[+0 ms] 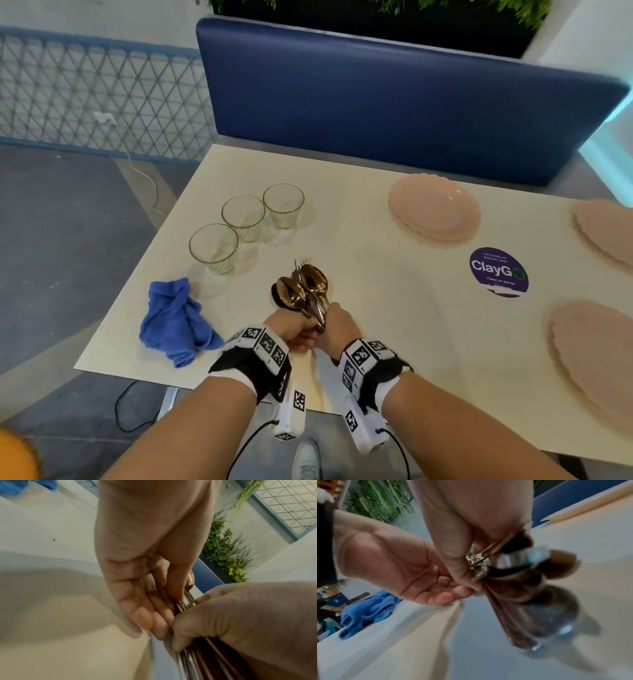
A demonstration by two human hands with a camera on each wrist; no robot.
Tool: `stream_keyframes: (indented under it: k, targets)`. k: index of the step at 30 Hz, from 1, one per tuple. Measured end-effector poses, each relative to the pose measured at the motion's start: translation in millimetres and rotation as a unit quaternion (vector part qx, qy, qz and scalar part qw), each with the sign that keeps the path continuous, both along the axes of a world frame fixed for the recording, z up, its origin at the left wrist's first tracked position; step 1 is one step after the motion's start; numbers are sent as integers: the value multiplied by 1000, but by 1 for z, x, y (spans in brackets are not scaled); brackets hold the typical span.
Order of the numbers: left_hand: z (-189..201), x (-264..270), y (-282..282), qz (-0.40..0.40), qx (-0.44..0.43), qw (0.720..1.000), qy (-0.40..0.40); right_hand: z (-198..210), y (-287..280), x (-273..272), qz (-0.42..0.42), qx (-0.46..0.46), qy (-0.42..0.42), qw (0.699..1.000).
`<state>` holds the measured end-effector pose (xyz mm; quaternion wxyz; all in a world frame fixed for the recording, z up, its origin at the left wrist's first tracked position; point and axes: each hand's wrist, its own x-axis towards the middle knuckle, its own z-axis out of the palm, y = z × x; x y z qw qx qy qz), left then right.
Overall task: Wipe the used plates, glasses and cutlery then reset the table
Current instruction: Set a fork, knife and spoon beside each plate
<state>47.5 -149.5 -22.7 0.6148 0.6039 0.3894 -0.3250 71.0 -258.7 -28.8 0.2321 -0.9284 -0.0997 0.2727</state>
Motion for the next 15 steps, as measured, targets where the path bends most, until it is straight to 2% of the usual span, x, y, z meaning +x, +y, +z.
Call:
stream_keyframes:
  k: [8, 15]
  targets:
    - [12, 5, -4, 62, -69, 996, 6, -4, -5, -2, 52, -47, -40, 997]
    - [7, 1, -9, 114, -96, 989, -9, 0, -18, 6, 57, -39, -11, 998]
